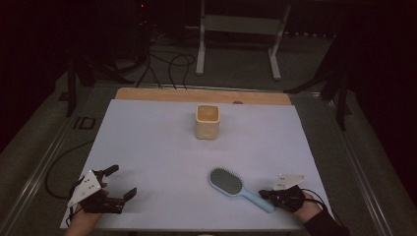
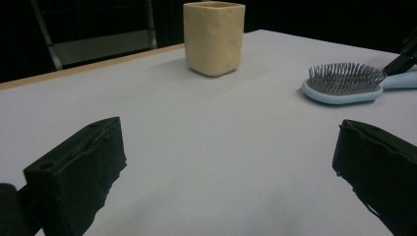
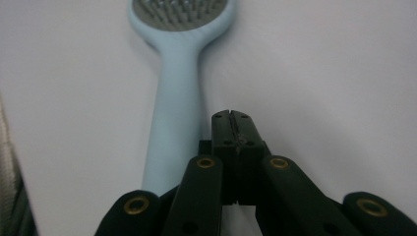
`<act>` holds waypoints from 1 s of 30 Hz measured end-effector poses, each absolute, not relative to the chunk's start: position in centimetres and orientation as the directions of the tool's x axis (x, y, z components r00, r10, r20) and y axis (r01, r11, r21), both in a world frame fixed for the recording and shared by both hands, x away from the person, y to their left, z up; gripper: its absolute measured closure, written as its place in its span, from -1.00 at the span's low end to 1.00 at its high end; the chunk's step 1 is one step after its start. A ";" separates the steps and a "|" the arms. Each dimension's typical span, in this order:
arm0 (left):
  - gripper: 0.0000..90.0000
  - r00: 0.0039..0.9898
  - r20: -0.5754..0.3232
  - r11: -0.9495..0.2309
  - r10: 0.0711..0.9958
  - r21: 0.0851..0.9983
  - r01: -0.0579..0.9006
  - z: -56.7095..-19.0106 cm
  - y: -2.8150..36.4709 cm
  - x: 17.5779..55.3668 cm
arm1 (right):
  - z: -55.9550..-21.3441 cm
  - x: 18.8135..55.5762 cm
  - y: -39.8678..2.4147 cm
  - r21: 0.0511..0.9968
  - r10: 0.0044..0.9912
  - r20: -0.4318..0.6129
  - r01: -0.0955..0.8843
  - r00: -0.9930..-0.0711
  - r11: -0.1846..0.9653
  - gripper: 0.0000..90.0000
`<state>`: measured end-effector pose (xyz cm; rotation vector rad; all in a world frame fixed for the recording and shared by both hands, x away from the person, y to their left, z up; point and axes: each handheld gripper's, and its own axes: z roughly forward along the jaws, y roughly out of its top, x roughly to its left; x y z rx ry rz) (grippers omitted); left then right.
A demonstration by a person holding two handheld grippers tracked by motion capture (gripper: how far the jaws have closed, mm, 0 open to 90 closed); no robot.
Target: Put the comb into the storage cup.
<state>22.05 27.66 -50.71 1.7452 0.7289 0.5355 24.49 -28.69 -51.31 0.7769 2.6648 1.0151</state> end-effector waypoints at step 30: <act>-1.00 0.708 -0.005 -0.199 0.706 0.958 0.205 -50.7 27.6 22.1 | -50.2 24.0 -27.1 0.647 0.562 -0.033 0.411 -0.826 0.642 1.00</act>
